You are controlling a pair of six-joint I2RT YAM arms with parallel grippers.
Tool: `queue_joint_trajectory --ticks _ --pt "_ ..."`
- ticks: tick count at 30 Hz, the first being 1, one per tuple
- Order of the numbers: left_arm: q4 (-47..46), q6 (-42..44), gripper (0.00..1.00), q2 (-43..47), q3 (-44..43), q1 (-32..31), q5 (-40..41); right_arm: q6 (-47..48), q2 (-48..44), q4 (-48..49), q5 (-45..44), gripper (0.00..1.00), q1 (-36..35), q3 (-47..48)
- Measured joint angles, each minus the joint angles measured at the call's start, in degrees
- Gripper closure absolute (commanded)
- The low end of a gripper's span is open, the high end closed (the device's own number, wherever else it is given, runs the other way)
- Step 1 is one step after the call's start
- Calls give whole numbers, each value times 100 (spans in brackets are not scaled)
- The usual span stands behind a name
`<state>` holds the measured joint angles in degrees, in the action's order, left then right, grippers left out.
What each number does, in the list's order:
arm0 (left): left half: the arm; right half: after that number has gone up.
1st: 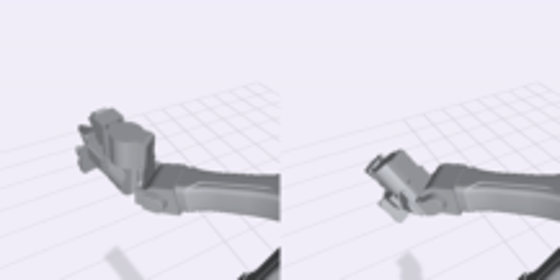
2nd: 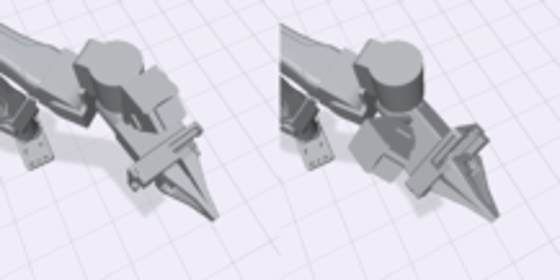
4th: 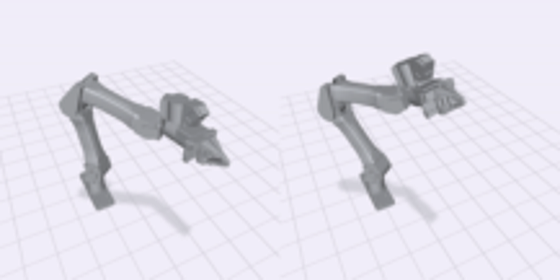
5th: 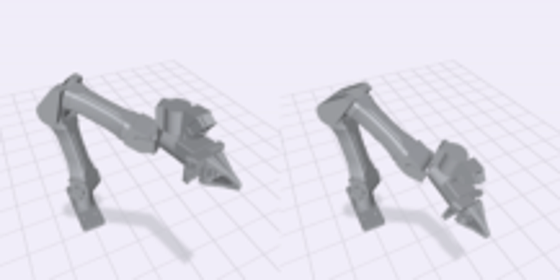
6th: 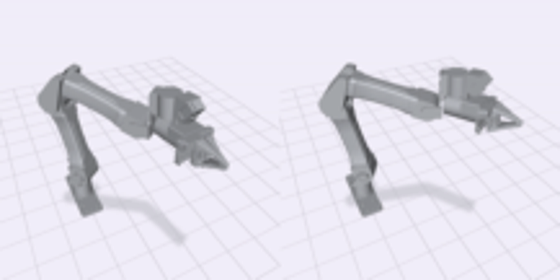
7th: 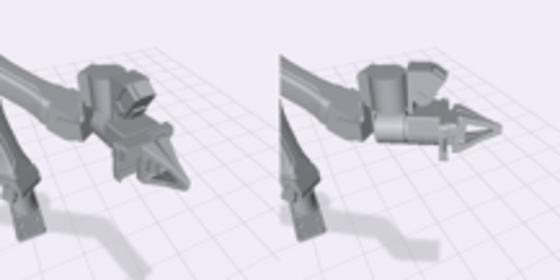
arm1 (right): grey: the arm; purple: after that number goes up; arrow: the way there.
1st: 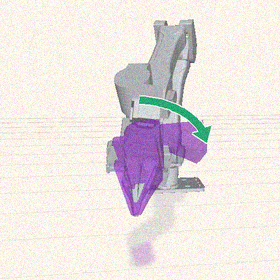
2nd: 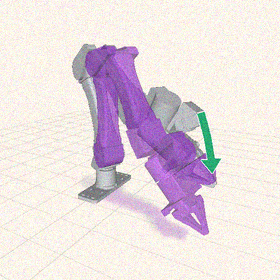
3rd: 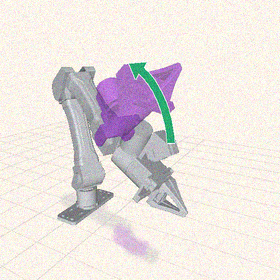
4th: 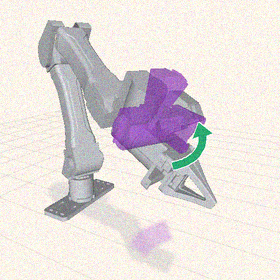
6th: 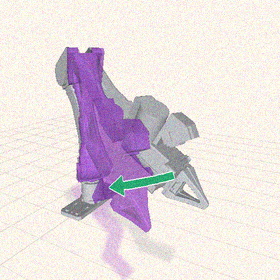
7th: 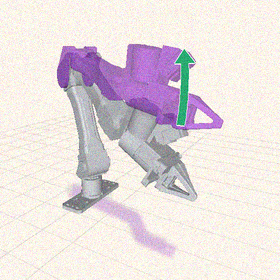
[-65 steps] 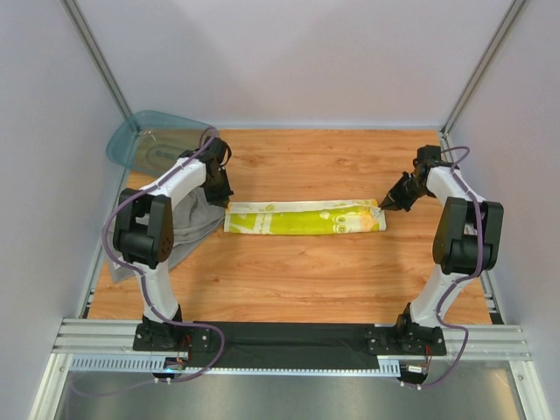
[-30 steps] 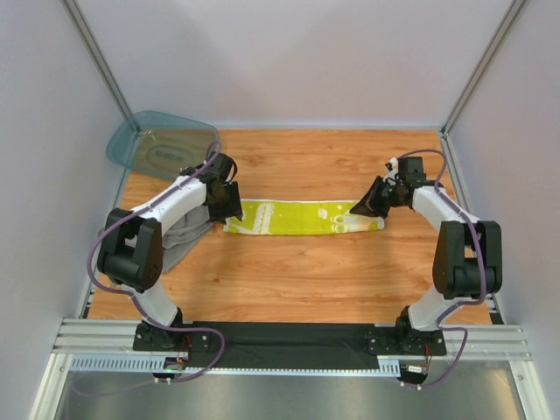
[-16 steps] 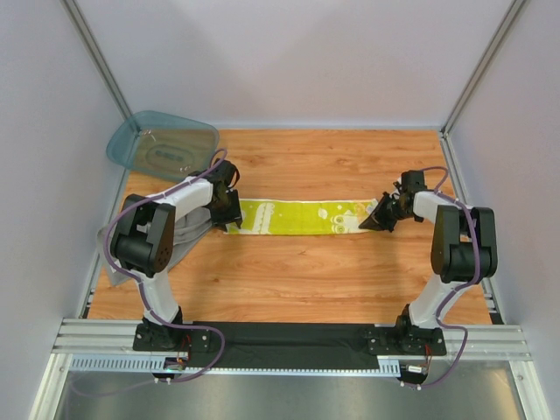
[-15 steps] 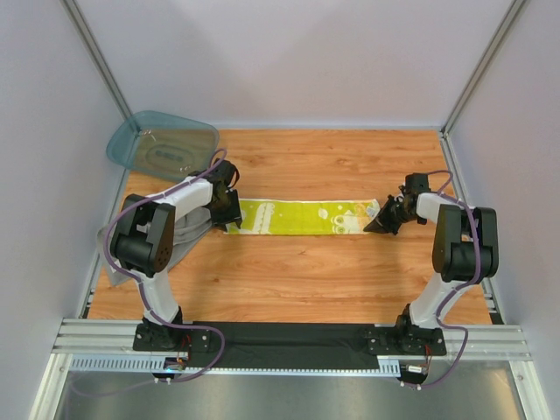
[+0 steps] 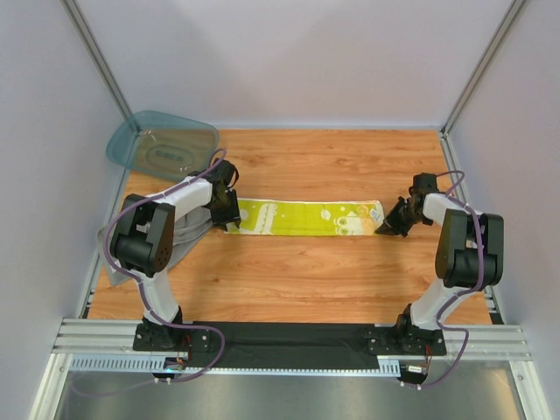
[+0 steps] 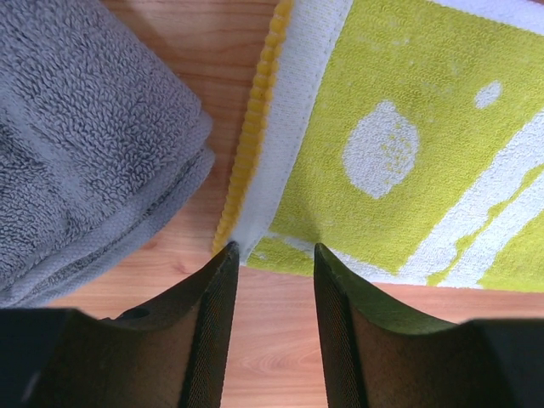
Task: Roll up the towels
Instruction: Fold the towel
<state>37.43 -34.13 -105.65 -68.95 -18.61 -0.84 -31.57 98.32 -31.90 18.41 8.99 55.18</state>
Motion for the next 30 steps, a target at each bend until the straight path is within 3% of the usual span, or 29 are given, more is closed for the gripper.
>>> queue_joint_trajectory --ticks 9,13,17,18,21,22,23,24,27,30 --pt "289 98 52 212 -11 15 177 144 -951 -732 -964 74 -35 160" --pt "702 245 52 800 -234 28 293 175 -1602 -1016 -1233 70 -297 393" --pt "918 503 53 1742 -787 35 404 251 -2363 -1318 -1508 58 -654 734" --pt "896 575 50 2022 -907 33 417 267 -2559 -1346 -1596 54 -737 796" --pt "605 800 33 2970 -916 31 501 332 -3279 -1176 -1700 6 -887 667" --pt "308 933 31 3475 -704 26 549 407 -3689 -984 -1674 0 -938 433" --pt "52 1019 29 3847 -483 28 566 411 -3965 -859 -1637 0 -962 247" --pt "-256 1117 1 4301 -153 28 579 435 -4293 -697 -1547 0 -977 13" --pt "-1307 1147 0 5506 1021 24 758 393 -4942 -313 -1314 0 -1010 -627" --pt "-1818 988 1 6387 1930 37 1108 302 -5031 17 -1182 0 -997 -1032"
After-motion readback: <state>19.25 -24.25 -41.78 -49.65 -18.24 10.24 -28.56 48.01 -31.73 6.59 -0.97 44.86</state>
